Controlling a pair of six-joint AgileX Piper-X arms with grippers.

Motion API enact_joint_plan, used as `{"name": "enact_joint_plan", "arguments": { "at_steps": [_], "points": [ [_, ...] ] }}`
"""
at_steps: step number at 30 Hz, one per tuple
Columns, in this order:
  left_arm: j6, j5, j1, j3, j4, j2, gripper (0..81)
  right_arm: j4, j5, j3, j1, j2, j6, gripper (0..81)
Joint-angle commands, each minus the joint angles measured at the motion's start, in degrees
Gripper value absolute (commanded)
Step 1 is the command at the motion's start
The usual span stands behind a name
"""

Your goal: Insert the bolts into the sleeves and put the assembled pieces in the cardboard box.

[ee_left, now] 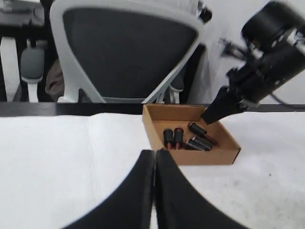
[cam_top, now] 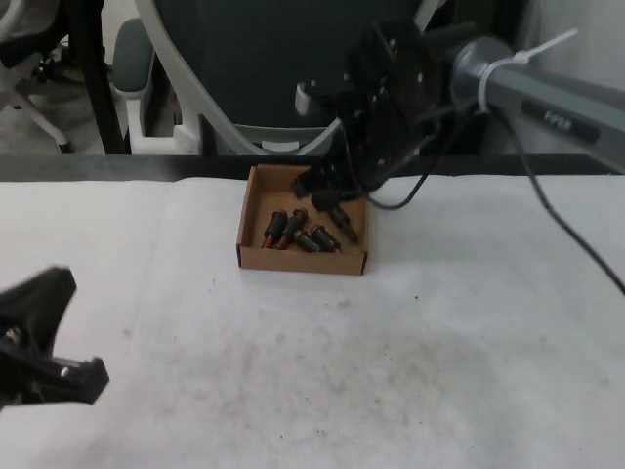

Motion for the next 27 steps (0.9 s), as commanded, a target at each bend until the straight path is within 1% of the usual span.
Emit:
{"name": "enact_joint_plan", "arguments": {
  "at_steps": [1, 4, 6, 9, 11, 15, 20, 24, 27],
  "points": [
    [-0.82, -0.39, -0.10, -0.61, -6.27, -0.62, 0.8, 0.30, -0.63, -0.84, -0.34, -4.43, -1.80, 0.3],
    [-0.33, -0.51, -0.10, -0.61, -16.76, -0.60, 0.8, 1.02, -2.17, -0.26, -0.46, -5.99, -2.21, 0.3],
    [0.92, -0.51, -0.10, -0.61, -15.36, -0.60, 0.8, 1.27, -2.45, 1.27, -0.46, -7.72, -4.09, 0.3],
    [1.65, -0.51, -0.10, -0.61, -6.71, -0.60, 0.8, 0.06, -2.47, 5.54, -0.46, -11.17, -6.27, 0.3],
    [1.58, -0.51, -0.10, -0.61, -6.14, -0.60, 0.8, -3.29, -2.47, 10.74, -0.75, -14.68, -6.28, 0.3],
    [1.33, -0.40, -0.10, -0.61, -12.23, -1.64, 0.8, -12.94, -2.62, 25.06, -0.81, -23.70, -4.76, 0.3],
    [1.41, -0.40, -0.10, -0.51, -5.22, -1.66, 0.8, -29.15, -1.88, 47.56, -0.81, -39.14, -1.30, 0.3],
    [1.41, -0.40, -0.18, -0.51, -4.46, -1.66, 0.8, -39.36, -1.77, 62.49, -0.81, -51.47, -0.66, 0.3],
    [1.81, 0.42, -0.18, -0.51, -4.62, -1.73, 0.8, -45.18, 1.54, 73.21, -0.81, -62.47, 1.48, 0.3]
  ]
}}
